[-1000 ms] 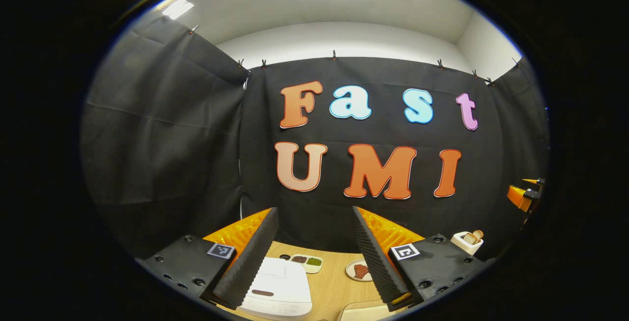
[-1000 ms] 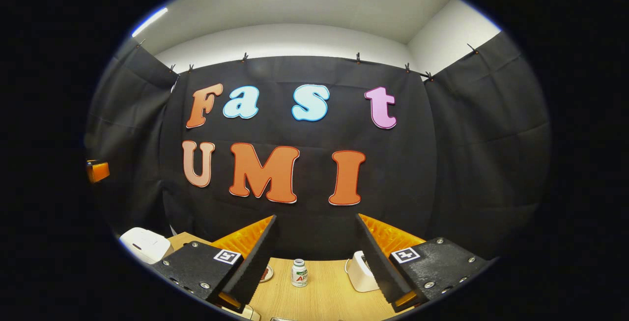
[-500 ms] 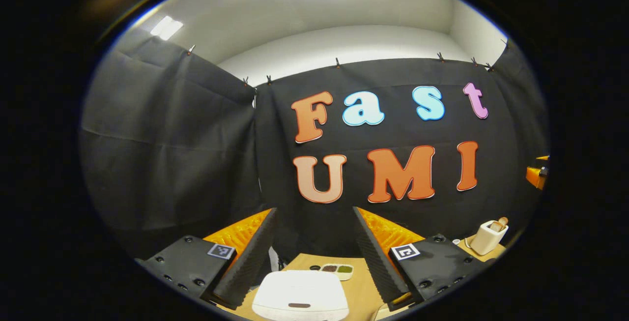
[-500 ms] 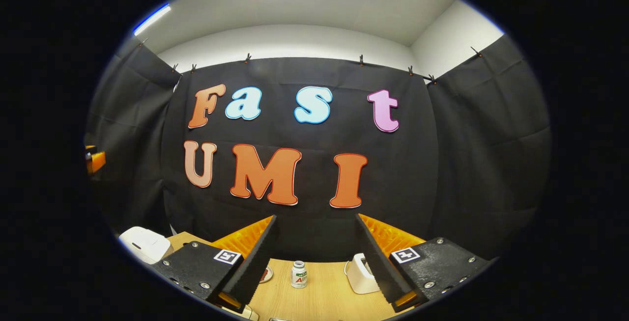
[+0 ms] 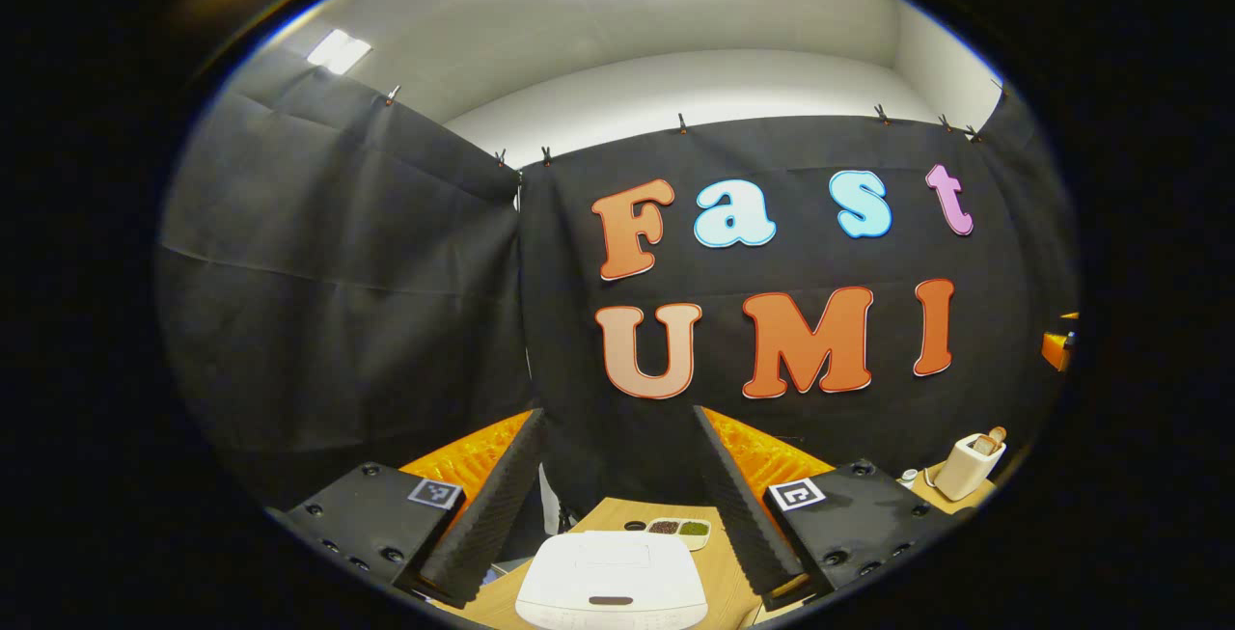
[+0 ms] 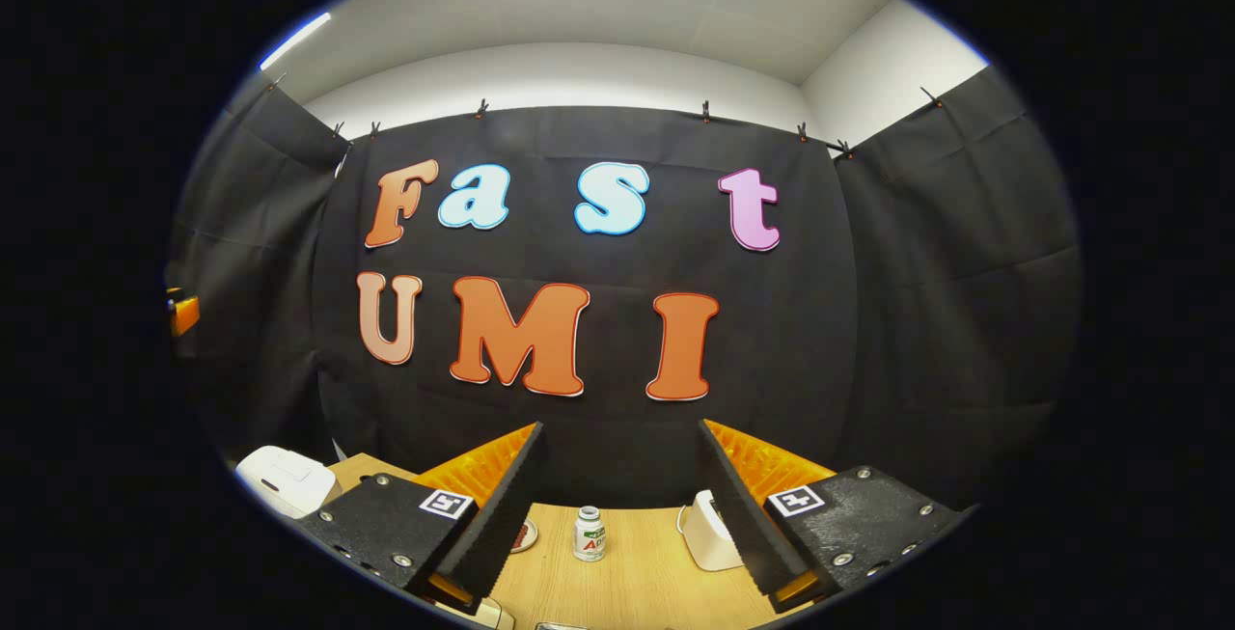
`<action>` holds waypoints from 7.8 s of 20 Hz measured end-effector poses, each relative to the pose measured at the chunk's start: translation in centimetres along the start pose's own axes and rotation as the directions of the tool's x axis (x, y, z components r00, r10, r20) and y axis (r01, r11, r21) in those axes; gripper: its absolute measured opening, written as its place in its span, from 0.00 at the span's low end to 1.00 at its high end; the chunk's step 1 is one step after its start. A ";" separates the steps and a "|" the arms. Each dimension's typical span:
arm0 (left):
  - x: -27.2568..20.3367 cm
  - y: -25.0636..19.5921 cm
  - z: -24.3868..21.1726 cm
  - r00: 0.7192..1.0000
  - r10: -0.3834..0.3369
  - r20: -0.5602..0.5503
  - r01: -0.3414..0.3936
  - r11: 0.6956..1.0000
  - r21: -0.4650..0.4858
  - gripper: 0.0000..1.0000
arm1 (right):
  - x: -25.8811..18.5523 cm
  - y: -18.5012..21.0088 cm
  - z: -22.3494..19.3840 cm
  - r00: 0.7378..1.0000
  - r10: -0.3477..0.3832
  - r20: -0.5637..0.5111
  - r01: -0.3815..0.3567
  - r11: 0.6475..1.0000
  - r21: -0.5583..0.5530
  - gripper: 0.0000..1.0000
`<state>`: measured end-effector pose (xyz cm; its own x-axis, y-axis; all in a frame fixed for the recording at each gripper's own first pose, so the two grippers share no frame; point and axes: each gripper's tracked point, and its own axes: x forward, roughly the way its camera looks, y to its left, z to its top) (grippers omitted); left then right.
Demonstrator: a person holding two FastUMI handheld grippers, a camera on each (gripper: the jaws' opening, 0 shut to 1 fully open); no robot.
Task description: Close the left gripper, press the button to open the rice cooker; take a wooden spoon from the chopstick holder with the right hand, scoop a spoonful of rice and pour it into the rice cooker, then put the wooden spoon back into the chopstick holder.
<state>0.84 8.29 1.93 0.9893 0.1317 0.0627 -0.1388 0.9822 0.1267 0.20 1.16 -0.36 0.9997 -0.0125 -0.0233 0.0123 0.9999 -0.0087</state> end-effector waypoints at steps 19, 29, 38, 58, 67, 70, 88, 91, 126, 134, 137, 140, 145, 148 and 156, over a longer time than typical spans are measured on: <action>2.8 1.2 -17.5 0.865 -0.285 -0.414 0.220 0.955 -0.196 0.05 | -5.3 7.7 -3.3 0.984 -0.123 -0.132 0.119 0.992 -0.031 0.95; -0.6 -0.3 -32.0 0.588 -0.292 -0.754 0.042 0.943 -0.331 0.00 | -4.3 3.3 -6.7 0.981 -0.101 -0.167 0.101 0.995 -0.009 0.95; -1.1 -0.2 -34.8 0.506 -0.160 -0.847 0.066 0.987 -0.148 0.05 | -2.9 -1.8 -10.6 0.965 -0.130 -0.229 0.142 0.989 0.037 0.95; 4.4 -0.8 -18.2 0.914 -0.013 -0.406 0.020 1.000 0.013 0.05 | -5.7 -0.5 -23.4 0.862 0.031 -0.506 0.026 0.994 0.104 0.95; 1.4 -4.6 -15.4 0.954 -0.038 -0.298 0.029 0.999 -0.036 0.06 | -7.7 -0.2 -30.0 0.788 0.062 -0.612 0.025 0.991 0.132 0.95; 0.7 -5.9 -15.0 0.958 -0.041 -0.283 0.028 0.998 -0.050 0.08 | -8.6 -0.5 -32.1 0.756 0.075 -0.650 0.064 0.980 0.187 0.95; -2.0 -10.9 -14.5 0.950 -0.027 -0.312 0.018 0.999 -0.032 0.67 | -6.5 1.8 -35.9 0.790 0.229 -0.569 0.192 0.789 0.584 0.24; -1.9 -10.4 -14.2 0.954 -0.040 -0.298 0.033 0.999 -0.028 0.67 | -6.3 2.0 -35.3 0.793 0.207 -0.573 0.200 0.800 0.565 0.18; 1.2 6.1 -16.8 0.953 0.001 -0.304 -0.023 0.997 -0.069 0.98 | -6.1 21.9 -32.5 0.818 0.175 -0.547 -0.180 0.983 0.045 0.16; 1.5 6.4 -17.5 0.944 0.002 -0.331 -0.011 1.000 -0.025 0.98 | -6.1 24.6 -33.5 0.773 0.215 -0.597 -0.044 0.957 0.288 0.16; 1.5 6.9 -17.7 0.941 -0.002 -0.337 -0.007 1.000 -0.024 0.98 | -5.9 25.2 -33.8 0.748 0.258 -0.611 0.042 0.901 0.432 0.16; 1.5 7.4 -18.2 0.938 -0.002 -0.347 -0.004 1.000 -0.015 0.98 | -6.0 24.5 -34.0 0.730 0.270 -0.628 0.099 0.867 0.489 0.16; 1.5 7.8 -18.6 0.934 -0.010 -0.358 0.004 1.000 -0.018 0.99 | -6.2 22.9 -34.7 0.706 0.302 -0.641 0.262 0.729 0.632 0.16; 1.6 7.8 -18.5 0.934 -0.015 -0.357 0.010 1.000 -0.017 0.98 | -6.5 23.1 -35.1 0.698 0.338 -0.631 0.309 0.653 0.692 0.16; 1.3 8.2 -18.5 0.934 -0.013 -0.357 0.008 1.000 -0.016 0.99 | -6.6 23.8 -35.7 0.667 0.425 -0.612 0.388 0.503 0.772 0.12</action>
<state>1.84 19.02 -15.31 0.9418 0.1583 -0.2964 -0.1304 0.9852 0.1116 -6.95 24.70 -36.13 0.6578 0.4116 -0.6308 0.4118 0.5047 0.7587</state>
